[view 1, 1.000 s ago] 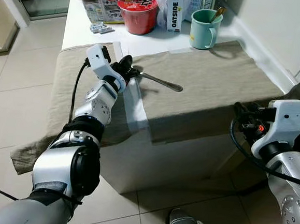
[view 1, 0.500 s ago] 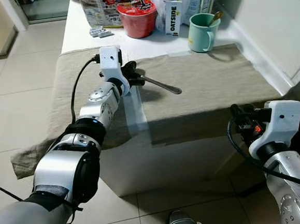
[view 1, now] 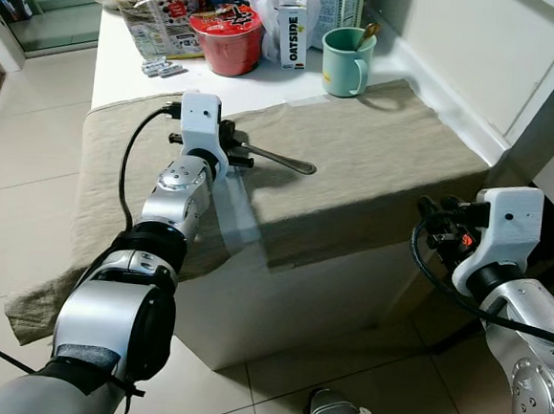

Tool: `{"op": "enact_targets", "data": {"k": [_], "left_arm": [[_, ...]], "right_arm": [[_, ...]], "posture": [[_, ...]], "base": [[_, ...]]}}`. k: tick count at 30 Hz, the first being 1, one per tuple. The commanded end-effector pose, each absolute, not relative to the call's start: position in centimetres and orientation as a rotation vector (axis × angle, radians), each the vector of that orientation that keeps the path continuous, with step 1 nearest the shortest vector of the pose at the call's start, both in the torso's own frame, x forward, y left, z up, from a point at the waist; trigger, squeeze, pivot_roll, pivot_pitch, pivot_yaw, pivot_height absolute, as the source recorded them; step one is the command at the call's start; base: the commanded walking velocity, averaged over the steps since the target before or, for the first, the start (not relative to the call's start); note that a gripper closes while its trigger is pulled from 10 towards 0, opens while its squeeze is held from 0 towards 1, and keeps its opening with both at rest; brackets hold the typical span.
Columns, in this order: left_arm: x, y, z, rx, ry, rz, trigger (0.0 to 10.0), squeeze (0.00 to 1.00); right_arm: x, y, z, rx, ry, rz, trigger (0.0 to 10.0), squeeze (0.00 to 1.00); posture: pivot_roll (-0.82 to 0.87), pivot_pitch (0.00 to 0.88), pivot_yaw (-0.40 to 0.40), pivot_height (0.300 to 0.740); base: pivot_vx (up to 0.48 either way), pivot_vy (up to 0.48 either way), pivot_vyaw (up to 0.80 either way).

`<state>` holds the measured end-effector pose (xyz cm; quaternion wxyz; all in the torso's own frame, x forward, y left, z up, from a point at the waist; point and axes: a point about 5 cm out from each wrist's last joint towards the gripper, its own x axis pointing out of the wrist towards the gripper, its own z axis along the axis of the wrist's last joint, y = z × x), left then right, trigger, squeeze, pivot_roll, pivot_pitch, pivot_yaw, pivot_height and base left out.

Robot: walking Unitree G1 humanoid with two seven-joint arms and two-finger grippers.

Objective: Setting the table

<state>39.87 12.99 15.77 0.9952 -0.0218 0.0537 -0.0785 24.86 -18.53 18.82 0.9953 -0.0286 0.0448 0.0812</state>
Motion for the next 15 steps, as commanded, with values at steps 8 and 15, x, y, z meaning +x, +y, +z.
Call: {"op": "enact_targets", "data": {"k": [8, 15], "left_arm": [[30.2, 10.9, -0.4, -0.066, 0.812, -0.271, 10.0, 0.0], [30.0, 10.3, -0.2, -0.105, 0.801, -0.347, 10.0, 0.0]], "right_arm": [[24.8, -18.1, 18.5, -0.058, 0.091, 0.186, 10.0, 0.0], [24.9, -17.9, 18.3, -0.052, 0.093, 0.192, 10.0, 0.0]], "posture": [[-0.39, 0.2, 0.066, 0.74], [-0.37, 0.19, 0.071, 0.74]], "base": [[0.0, 0.0, 0.0], [0.0, 0.0, 0.0]]}}
